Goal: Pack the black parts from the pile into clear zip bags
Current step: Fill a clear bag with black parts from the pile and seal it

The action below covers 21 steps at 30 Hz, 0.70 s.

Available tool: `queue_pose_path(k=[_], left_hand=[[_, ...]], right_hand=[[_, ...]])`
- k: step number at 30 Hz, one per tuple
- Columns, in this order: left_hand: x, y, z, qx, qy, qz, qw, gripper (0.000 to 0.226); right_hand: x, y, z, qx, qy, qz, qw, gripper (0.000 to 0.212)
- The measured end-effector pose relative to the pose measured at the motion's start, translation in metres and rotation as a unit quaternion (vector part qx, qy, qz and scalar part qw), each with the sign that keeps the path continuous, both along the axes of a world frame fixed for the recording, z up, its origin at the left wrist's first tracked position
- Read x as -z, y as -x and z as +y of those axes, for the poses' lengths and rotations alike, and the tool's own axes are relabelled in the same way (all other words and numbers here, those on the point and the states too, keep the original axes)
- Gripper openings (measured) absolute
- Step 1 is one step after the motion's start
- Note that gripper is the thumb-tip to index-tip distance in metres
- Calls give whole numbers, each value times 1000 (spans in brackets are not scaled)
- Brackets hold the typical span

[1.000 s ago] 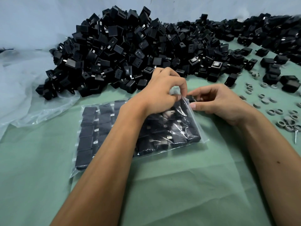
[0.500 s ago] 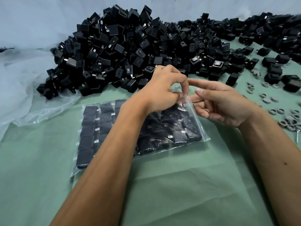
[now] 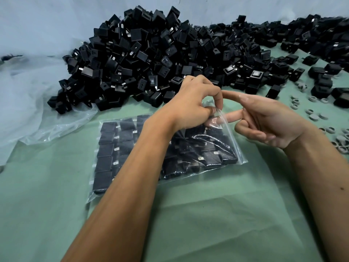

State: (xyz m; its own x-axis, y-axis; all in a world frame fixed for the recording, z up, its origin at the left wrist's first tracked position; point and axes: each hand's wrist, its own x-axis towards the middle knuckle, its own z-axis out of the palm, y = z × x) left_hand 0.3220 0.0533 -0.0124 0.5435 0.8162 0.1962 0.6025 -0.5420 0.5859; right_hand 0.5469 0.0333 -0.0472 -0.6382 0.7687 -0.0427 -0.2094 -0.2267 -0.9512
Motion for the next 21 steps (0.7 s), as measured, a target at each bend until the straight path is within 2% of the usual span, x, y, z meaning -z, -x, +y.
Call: queue_pose_path(k=[4, 8, 10, 12, 13, 15, 17, 19, 21], left_hand=[[0, -1, 0, 6, -14, 5, 1000, 21], [0, -1, 0, 2, -11, 4, 1000, 22], [1, -1, 0, 1, -8, 0, 1000, 23], [1, -1, 0, 1, -5, -3, 1000, 22], [1, -1, 0, 2, -5, -3, 1000, 22], [1, -2, 0, 2, -4, 1, 1000, 22], [2, -2, -2, -2, -4, 7, 1000, 23], [2, -1, -2, -6, -6, 13, 1000, 24], [1, 0, -1, -8, -7, 16, 1000, 23]], right_hand=[[2, 15, -2, -102, -7, 54, 993, 43], [2, 12, 0, -92, 13, 62, 994, 43], [3, 8, 2, -22, 18, 28, 999, 44], [6, 7, 8, 114, 11, -27, 993, 45], [8, 10, 11, 199, -5, -66, 978, 38], [13, 18, 20, 370, -60, -186, 908, 19], [16, 27, 32, 473, -159, -335, 799, 14], [12, 35, 47, 459, -264, -452, 718, 10], [3, 43, 64, 398, -327, -529, 674, 26]])
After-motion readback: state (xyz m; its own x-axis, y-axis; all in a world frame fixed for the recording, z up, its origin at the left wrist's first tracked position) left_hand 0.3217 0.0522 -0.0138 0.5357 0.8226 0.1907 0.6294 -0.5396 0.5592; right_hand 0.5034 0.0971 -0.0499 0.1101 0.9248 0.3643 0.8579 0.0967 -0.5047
